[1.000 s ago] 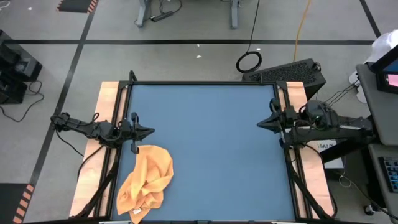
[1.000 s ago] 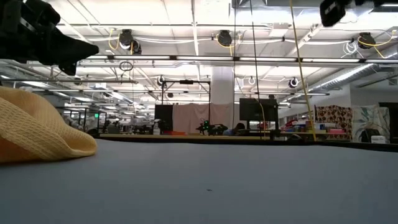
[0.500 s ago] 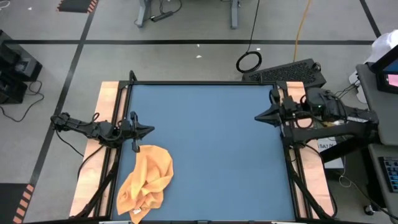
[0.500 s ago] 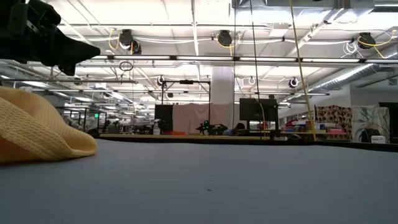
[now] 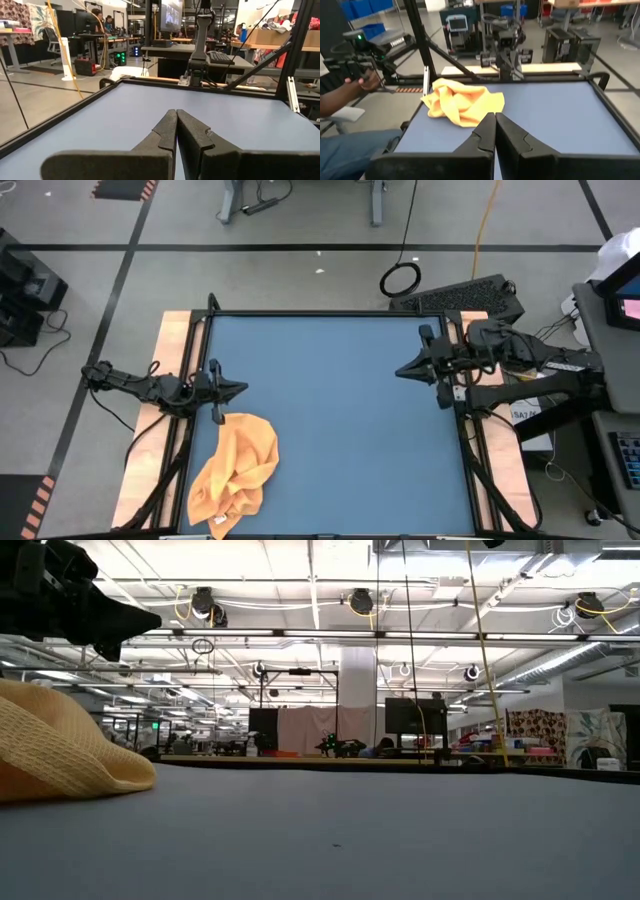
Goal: Roll towel into tight, uniform cylinder
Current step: Fold the orange microfiber cloth
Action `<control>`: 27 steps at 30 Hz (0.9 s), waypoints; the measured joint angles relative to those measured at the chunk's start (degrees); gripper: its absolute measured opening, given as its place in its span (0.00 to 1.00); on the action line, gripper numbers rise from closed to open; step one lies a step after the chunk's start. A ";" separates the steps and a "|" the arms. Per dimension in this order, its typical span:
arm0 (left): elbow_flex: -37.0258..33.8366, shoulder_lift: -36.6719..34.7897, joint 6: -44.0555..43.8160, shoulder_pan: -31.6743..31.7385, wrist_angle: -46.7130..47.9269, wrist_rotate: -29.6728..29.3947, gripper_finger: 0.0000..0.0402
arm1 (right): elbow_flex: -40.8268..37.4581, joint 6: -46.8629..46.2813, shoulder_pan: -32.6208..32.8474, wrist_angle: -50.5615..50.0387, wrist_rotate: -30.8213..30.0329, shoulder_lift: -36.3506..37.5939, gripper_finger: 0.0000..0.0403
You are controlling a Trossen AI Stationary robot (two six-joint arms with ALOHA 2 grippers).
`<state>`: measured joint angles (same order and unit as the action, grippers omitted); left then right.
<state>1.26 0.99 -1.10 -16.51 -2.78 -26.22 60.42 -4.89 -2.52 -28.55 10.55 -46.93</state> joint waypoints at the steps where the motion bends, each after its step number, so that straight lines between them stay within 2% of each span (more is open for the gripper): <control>1: 0.00 0.00 0.00 0.00 -0.05 0.00 0.04 | 0.00 0.00 0.00 -0.33 0.00 -0.44 0.00; 4: 1.73 0.04 -1.72 0.00 2.67 -0.57 0.04 | 0.00 -0.34 0.00 -0.79 0.00 -2.05 0.00; 8: 7.60 0.02 -2.56 0.00 4.86 -0.42 0.04 | 0.00 -1.91 0.00 -0.71 -0.11 -4.24 0.00; 12: 15.88 1.63 -1.16 0.00 8.37 3.17 0.04 | 0.00 -1.97 0.00 -0.73 -0.15 -7.00 0.00; 17: 26.43 7.75 -1.55 0.00 19.17 3.76 0.04 | 0.00 -1.56 0.01 -0.59 -0.17 -11.11 0.00; 20: 31.12 12.39 -1.64 0.00 22.25 4.69 0.04 | 0.00 -1.57 0.13 -0.37 -0.19 -13.97 0.00; 27: 40.89 24.13 -8.13 -0.23 30.87 13.35 0.09 | 0.00 -1.53 1.61 -0.39 -0.55 -21.37 0.00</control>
<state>42.15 25.13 -9.24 -16.75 28.10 -12.88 60.42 -6.42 -0.91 -28.94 9.99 -68.31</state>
